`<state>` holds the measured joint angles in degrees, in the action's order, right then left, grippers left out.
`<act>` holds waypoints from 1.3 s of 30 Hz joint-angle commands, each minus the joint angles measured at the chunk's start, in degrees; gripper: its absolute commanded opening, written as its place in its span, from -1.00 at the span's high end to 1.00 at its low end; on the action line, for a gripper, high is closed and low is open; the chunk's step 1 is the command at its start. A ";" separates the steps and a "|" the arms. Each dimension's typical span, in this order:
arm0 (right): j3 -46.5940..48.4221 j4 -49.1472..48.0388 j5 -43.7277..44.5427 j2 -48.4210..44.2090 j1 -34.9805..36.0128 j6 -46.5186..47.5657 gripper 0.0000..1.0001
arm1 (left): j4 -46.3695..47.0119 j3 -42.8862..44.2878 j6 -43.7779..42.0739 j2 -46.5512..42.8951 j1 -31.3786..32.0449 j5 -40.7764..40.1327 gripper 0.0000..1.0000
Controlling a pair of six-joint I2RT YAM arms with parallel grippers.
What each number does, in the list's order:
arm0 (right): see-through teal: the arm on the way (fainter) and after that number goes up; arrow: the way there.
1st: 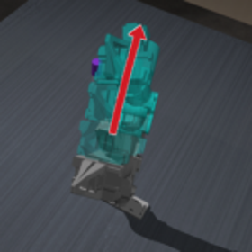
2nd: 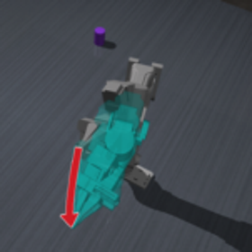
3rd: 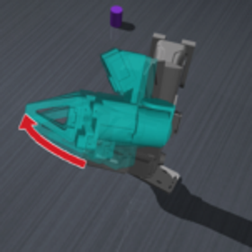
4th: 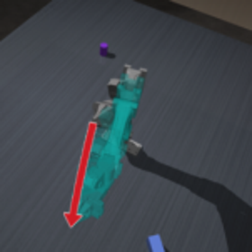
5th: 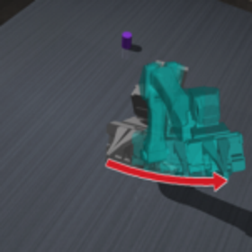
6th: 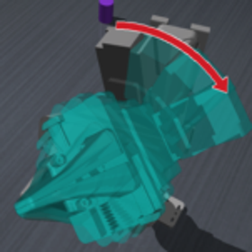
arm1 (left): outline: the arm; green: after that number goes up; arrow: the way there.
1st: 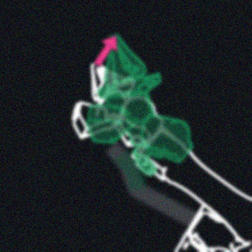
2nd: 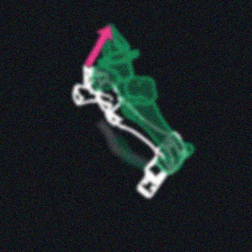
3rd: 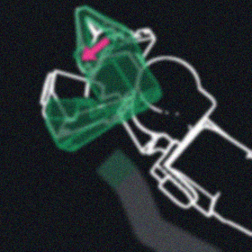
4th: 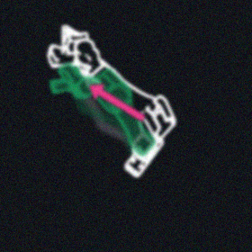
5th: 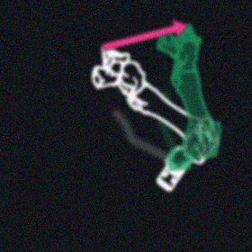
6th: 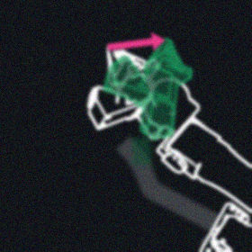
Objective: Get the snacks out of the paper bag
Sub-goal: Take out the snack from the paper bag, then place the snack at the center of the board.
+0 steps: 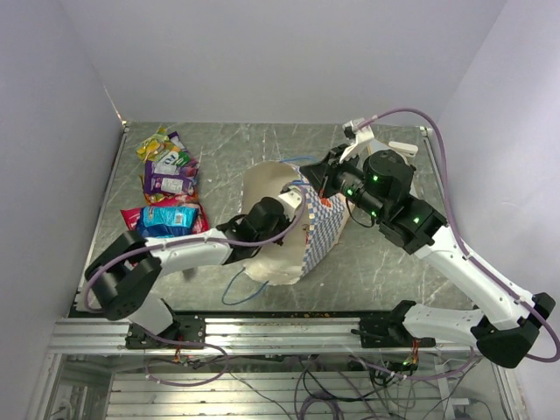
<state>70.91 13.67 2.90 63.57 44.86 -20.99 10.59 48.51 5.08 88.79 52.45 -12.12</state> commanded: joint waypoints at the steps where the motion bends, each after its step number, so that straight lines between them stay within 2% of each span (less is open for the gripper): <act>1: -0.09 -1.58 2.07 -0.53 -0.39 0.86 1.00 | -5.55 -2.78 8.48 -8.09 -0.15 6.35 0.86; 11: -1.19 -2.72 0.58 -0.51 -0.43 1.60 1.00 | -16.61 -5.42 17.47 -29.03 0.09 16.35 0.86; 16: -4.77 -5.11 1.91 -2.43 -0.48 0.34 1.00 | -26.42 1.06 21.36 -32.62 0.05 17.87 0.86; 21: -4.32 -3.86 2.52 -2.41 -0.54 1.15 1.00 | -34.41 11.12 21.24 -35.38 0.04 15.35 0.86; 25: -3.87 -1.83 4.38 -2.77 -0.56 4.22 1.00 | -41.95 24.32 20.01 -33.35 0.02 7.08 0.86; 32: -1.37 0.38 6.08 0.29 -0.55 12.83 1.00 | -53.87 45.40 14.04 -26.36 -0.09 -22.47 0.86; 36: -1.04 -0.98 5.18 2.35 -0.56 16.73 1.00 | -45.51 44.77 4.25 -26.63 -0.14 -31.95 0.86; 39: -2.14 -2.64 4.28 3.50 -0.55 18.94 1.00 | -41.49 43.33 0.66 -24.46 -1.41 -38.85 0.86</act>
<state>68.66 13.17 7.49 65.84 44.58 -7.35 -35.48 92.97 14.33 61.95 52.27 -36.82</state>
